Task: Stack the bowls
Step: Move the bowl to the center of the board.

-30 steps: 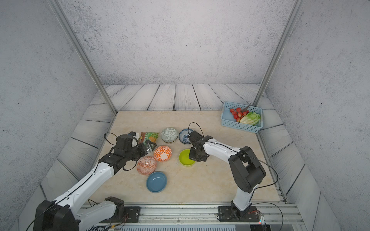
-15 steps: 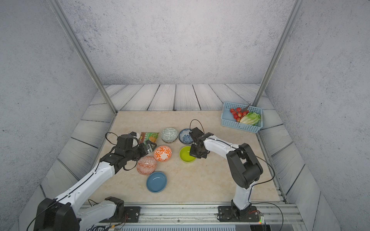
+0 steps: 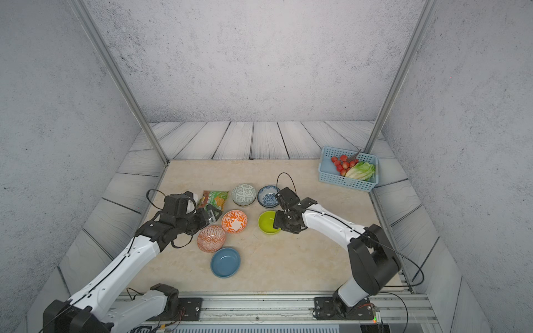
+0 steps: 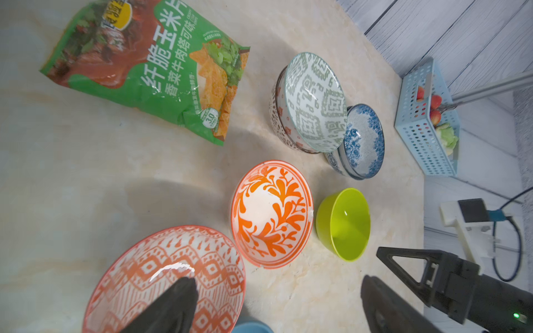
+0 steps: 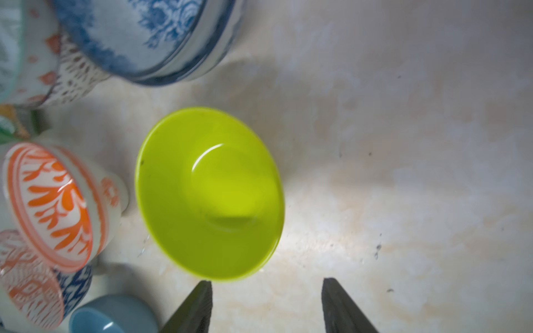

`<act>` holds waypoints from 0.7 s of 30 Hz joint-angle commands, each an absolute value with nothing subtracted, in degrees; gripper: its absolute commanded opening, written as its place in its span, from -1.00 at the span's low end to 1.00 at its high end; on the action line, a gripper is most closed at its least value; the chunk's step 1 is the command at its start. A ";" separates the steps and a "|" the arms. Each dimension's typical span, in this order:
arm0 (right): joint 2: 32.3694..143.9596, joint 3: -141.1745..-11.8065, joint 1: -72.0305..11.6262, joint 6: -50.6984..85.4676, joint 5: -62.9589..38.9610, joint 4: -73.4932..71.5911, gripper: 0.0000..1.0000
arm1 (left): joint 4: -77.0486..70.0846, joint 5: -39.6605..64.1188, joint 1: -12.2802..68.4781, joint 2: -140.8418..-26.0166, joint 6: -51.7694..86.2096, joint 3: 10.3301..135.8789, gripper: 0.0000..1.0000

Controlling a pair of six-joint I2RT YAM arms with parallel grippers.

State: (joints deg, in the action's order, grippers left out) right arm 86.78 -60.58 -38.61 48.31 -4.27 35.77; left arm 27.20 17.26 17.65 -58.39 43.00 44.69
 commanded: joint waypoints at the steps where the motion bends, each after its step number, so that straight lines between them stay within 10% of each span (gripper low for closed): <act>1: 82.85 -56.82 -42.71 51.07 -2.80 33.73 0.25 | 41.28 15.73 18.80 -56.16 42.12 45.53 0.77; 21: 76.80 -53.44 -46.76 49.79 1.27 31.81 0.12 | 48.65 7.36 37.73 -45.07 62.46 29.90 0.34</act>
State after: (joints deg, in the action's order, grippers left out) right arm 77.93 -53.76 -46.50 50.48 -0.01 32.25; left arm 50.61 7.29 36.49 -44.01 59.59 31.77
